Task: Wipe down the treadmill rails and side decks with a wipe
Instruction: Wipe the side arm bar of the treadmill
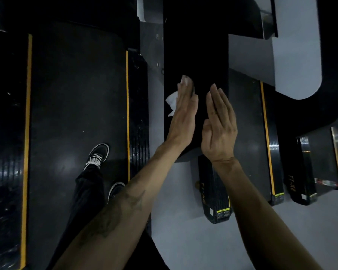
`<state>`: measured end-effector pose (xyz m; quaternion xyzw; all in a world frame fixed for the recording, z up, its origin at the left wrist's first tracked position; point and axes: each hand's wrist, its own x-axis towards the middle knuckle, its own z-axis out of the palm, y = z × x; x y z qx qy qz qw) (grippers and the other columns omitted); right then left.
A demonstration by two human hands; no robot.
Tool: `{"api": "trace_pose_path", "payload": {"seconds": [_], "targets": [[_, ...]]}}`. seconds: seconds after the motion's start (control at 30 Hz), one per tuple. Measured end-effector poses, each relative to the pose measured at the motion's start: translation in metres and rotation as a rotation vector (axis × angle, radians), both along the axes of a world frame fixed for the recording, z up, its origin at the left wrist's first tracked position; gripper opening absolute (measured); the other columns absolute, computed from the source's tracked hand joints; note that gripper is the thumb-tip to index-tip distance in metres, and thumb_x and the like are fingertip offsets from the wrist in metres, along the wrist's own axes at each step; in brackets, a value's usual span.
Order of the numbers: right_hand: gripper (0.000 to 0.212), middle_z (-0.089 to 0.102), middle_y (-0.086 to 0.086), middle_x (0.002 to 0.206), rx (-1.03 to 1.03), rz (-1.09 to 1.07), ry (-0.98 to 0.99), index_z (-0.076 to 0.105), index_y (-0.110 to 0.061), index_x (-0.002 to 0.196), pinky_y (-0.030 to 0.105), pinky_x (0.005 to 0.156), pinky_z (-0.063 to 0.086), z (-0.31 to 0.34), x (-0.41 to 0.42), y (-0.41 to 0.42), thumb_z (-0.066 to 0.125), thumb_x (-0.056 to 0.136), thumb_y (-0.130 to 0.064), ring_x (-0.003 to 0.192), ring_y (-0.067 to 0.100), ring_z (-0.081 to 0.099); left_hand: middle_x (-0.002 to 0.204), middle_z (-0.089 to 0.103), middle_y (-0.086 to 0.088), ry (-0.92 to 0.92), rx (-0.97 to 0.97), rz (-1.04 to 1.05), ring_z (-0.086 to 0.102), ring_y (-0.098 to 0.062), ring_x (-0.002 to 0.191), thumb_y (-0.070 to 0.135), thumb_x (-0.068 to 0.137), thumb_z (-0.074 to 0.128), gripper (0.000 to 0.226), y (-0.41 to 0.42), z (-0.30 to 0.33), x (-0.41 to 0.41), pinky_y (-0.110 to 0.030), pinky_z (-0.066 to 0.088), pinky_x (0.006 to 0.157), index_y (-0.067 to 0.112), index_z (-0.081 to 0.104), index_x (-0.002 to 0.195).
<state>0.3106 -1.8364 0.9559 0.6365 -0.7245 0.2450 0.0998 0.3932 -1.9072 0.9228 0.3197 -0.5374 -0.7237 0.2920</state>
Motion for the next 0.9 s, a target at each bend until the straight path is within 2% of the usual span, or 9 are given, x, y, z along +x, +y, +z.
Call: {"api": "trace_pose_path", "payload": {"seconds": [0.13,0.23,0.3,0.33,0.43,0.5,0.6,0.67,0.9], "targets": [[0.055,0.039,0.023,0.159,0.088,-0.06,-0.043,0.044,0.009,0.149,0.047,0.123,0.03,0.011,0.009,-0.002,0.035,0.096,-0.007,0.151,0.037,0.033,0.172,-0.008,0.009,0.096,0.125,-0.004,-0.007,0.001,0.155,0.054,0.104,0.024,0.071,0.021,-0.007,0.016,-0.037,-0.001,0.13,0.024,0.002,0.164],[0.054,0.036,0.023,0.161,0.136,-0.076,-0.053,0.042,0.008,0.15,0.048,0.124,0.029,0.017,0.005,-0.017,0.038,0.098,-0.006,0.153,0.037,0.03,0.172,-0.001,0.01,0.182,0.217,0.005,-0.001,0.0,0.156,0.079,0.095,0.032,0.073,0.036,-0.003,0.023,-0.035,0.003,0.13,0.043,0.011,0.154],[0.053,0.036,0.024,0.161,0.142,-0.072,-0.058,0.042,0.01,0.15,0.05,0.123,0.031,0.02,-0.003,-0.029,0.038,0.098,-0.003,0.153,0.037,0.03,0.172,0.001,0.009,0.211,0.226,0.028,0.001,-0.002,0.157,0.087,0.088,0.035,0.081,0.036,0.004,0.023,-0.037,0.003,0.13,0.043,0.013,0.152],[0.052,0.037,0.024,0.16,0.138,-0.071,-0.063,0.042,0.01,0.149,0.051,0.122,0.032,0.022,-0.006,-0.033,0.038,0.099,-0.002,0.152,0.037,0.031,0.173,0.001,0.007,0.217,0.186,0.033,0.001,-0.004,0.158,0.084,0.09,0.035,0.08,0.034,0.007,0.02,-0.04,0.003,0.131,0.04,0.012,0.153],[0.046,0.046,0.021,0.154,0.093,-0.108,-0.075,0.051,0.008,0.144,0.049,0.115,0.041,0.025,-0.009,-0.041,0.042,0.099,0.001,0.142,0.034,0.043,0.173,-0.001,0.0,0.226,0.099,0.017,-0.002,-0.013,0.159,0.058,0.105,0.029,0.057,0.013,0.012,0.008,-0.049,0.001,0.13,0.039,0.008,0.153],[0.043,0.053,0.019,0.147,0.052,-0.162,-0.068,0.056,0.007,0.14,0.045,0.108,0.046,0.025,-0.006,-0.047,0.045,0.099,0.003,0.131,0.031,0.05,0.173,-0.003,-0.003,0.186,0.054,0.014,-0.005,-0.016,0.159,0.05,0.104,0.023,0.055,-0.002,0.013,0.001,-0.051,0.001,0.13,0.035,0.004,0.154],[0.042,0.056,0.017,0.143,0.031,-0.206,-0.056,0.058,0.006,0.138,0.041,0.104,0.047,0.024,-0.001,-0.051,0.044,0.099,0.001,0.124,0.028,0.053,0.173,-0.004,-0.001,0.087,-0.048,0.023,-0.008,-0.012,0.159,0.047,0.105,0.019,0.064,-0.009,0.006,-0.003,-0.048,0.0,0.13,0.02,0.003,0.161],[0.042,0.055,0.017,0.143,0.035,-0.202,-0.044,0.058,0.005,0.138,0.04,0.103,0.047,0.024,0.0,-0.051,0.045,0.099,-0.002,0.124,0.029,0.053,0.173,-0.005,0.004,0.058,-0.049,0.04,-0.009,-0.007,0.158,0.045,0.106,0.019,0.065,-0.005,0.0,-0.003,-0.046,-0.001,0.13,0.017,0.005,0.163],[0.044,0.058,0.018,0.141,0.048,-0.214,0.045,0.06,0.005,0.137,0.043,0.105,0.049,0.023,0.003,-0.053,0.043,0.098,-0.007,0.125,0.029,0.053,0.171,-0.008,0.017,0.107,0.196,0.085,-0.007,0.004,0.154,0.066,0.099,0.026,0.077,0.023,-0.002,0.002,-0.04,0.001,0.131,0.029,0.004,0.163]]}}
